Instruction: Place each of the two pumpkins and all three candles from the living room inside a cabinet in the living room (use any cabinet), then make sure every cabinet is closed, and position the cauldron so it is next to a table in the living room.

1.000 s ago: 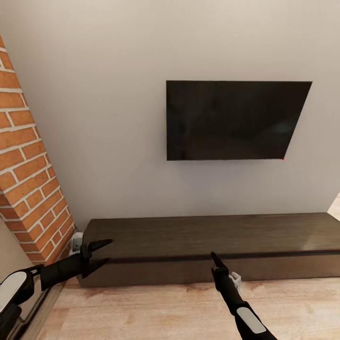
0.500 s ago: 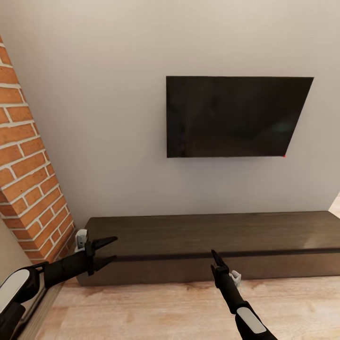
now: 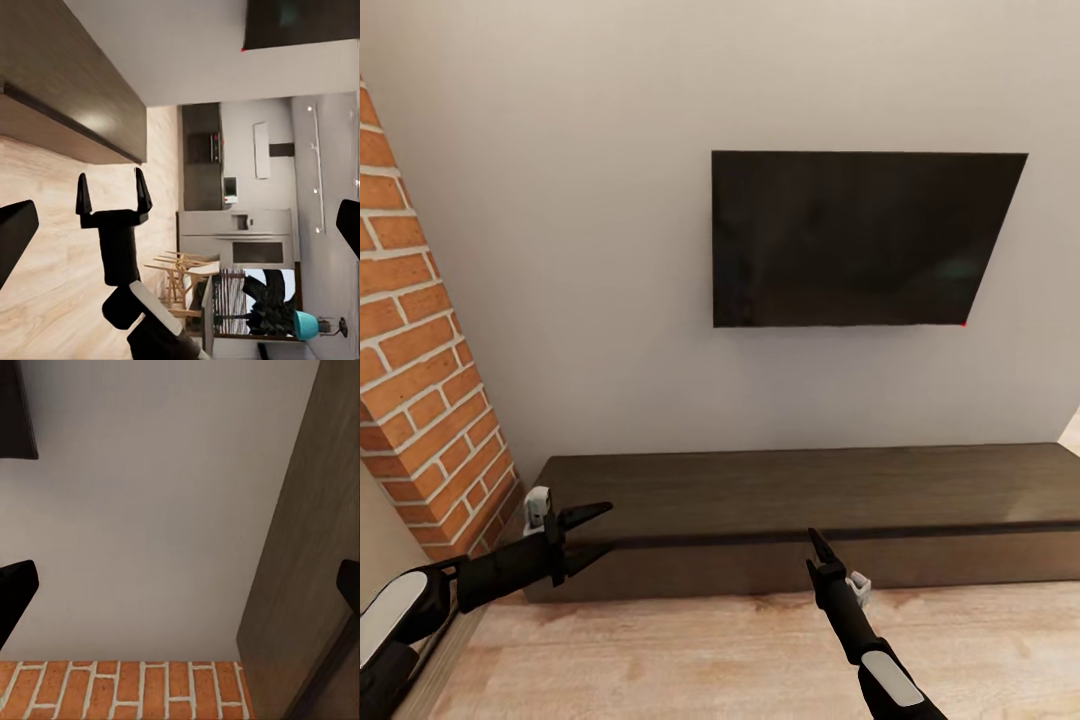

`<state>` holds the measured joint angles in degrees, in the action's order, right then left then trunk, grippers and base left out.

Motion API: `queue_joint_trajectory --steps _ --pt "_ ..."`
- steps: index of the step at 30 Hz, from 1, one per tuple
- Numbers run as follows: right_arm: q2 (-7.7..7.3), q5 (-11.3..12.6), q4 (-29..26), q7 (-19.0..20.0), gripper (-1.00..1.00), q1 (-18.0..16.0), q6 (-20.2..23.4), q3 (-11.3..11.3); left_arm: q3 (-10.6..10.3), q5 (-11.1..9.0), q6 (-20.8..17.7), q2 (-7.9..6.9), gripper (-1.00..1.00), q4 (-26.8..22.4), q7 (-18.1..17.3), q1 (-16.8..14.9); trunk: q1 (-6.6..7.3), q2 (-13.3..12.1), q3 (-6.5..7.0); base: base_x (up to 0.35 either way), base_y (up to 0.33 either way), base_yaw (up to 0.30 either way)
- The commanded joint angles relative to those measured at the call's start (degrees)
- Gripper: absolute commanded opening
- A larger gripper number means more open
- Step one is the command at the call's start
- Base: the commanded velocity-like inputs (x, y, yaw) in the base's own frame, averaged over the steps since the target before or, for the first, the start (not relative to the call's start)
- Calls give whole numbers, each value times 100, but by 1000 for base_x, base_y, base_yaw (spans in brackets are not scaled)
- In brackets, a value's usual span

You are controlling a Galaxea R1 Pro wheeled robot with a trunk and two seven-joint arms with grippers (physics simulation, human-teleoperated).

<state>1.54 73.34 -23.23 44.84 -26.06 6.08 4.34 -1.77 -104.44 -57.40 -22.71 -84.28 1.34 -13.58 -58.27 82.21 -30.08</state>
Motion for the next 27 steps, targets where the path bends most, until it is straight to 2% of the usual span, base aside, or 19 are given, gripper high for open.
queue_joint_trajectory --steps 1,6,15,17,20,23,27 --pt "7 31 3 59 100 -4 60 32 -26 -72 -8 -5 100 1 15 -4 -22 45 -24 0 0 0" --pt "5 31 3 115 100 -4 60 32 -91 -170 -8 -5 100 16 12 -2 -132 245 -114 0 0 0" --pt "5 31 10 116 100 -4 60 32 -137 -190 -8 -5 100 -22 2 -4 -330 606 -276 0 0 0" --pt "5 31 11 114 100 -4 60 32 -246 -200 -8 -5 100 -81 -122 -4 -374 687 -311 0 0 0" --pt "5 31 11 113 100 -4 60 32 -435 -206 -8 -52 100 -189 -498 0 -440 807 -365 0 0 0" --pt "5 31 12 119 100 -4 60 32 -597 -207 -8 -211 100 -242 -828 3 -506 927 -419 0 0 0" --pt "5 31 12 121 100 -4 60 32 -722 -208 -8 -281 100 -263 -938 4 -593 1088 -491 0 0 0"
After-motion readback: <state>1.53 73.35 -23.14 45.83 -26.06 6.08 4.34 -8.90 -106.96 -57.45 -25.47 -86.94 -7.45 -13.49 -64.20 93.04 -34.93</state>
